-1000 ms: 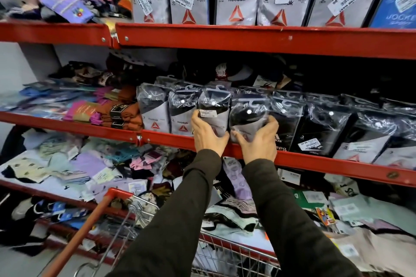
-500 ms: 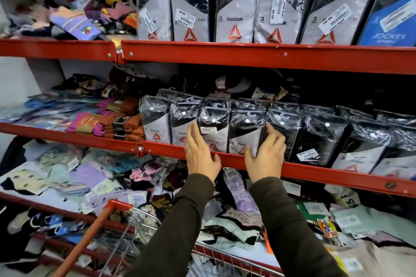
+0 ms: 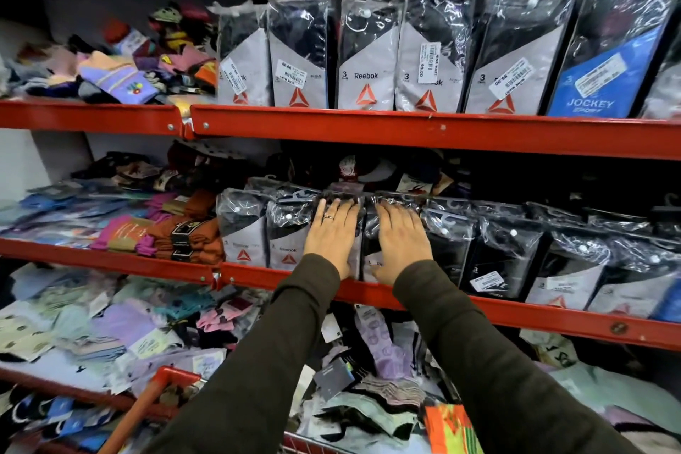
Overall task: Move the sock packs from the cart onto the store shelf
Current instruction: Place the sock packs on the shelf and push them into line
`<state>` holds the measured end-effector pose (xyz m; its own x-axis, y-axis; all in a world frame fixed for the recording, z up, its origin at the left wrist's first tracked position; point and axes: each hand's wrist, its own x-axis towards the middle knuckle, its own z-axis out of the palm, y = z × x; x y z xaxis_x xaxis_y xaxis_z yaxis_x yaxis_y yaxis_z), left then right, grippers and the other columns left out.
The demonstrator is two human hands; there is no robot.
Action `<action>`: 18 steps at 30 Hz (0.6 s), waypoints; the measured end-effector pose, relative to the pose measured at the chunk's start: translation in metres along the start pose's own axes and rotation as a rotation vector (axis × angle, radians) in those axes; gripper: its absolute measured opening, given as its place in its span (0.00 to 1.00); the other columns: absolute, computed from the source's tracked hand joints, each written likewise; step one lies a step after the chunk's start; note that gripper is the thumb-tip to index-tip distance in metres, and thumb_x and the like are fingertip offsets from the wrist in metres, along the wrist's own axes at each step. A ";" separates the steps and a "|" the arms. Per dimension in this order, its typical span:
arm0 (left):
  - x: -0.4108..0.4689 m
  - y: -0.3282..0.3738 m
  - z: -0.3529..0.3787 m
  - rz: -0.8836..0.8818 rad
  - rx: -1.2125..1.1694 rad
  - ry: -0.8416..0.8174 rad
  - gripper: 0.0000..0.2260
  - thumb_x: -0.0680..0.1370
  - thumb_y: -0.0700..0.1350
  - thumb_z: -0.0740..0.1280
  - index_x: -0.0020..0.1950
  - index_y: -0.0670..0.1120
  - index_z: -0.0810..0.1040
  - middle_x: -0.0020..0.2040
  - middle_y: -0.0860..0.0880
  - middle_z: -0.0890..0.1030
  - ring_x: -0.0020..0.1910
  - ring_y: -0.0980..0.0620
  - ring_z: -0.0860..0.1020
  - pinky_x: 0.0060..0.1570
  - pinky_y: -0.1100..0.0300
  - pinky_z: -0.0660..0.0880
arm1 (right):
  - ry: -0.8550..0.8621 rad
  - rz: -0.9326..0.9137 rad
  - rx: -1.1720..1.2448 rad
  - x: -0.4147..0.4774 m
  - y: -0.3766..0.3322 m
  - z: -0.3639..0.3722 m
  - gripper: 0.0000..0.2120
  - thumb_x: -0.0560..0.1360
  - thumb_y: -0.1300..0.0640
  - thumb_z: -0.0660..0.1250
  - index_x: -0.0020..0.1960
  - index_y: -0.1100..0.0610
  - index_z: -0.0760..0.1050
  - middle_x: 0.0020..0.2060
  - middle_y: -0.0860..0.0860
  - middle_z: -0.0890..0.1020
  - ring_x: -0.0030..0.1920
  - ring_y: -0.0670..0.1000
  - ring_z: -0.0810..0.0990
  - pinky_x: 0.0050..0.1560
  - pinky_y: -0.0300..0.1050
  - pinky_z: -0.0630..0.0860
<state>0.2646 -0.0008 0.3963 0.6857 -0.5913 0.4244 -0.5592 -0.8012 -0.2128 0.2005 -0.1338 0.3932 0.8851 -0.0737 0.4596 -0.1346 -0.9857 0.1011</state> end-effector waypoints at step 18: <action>-0.007 0.001 -0.009 -0.034 -0.043 -0.034 0.55 0.68 0.51 0.78 0.82 0.42 0.44 0.82 0.43 0.52 0.82 0.43 0.48 0.79 0.43 0.39 | 0.046 -0.113 -0.067 -0.012 0.021 -0.011 0.52 0.70 0.45 0.72 0.80 0.62 0.43 0.79 0.58 0.53 0.80 0.57 0.50 0.79 0.57 0.41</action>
<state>0.2553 0.0037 0.4013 0.7198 -0.5669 0.4006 -0.5541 -0.8169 -0.1604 0.1819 -0.1517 0.3994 0.8752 0.0459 0.4816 -0.0660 -0.9749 0.2127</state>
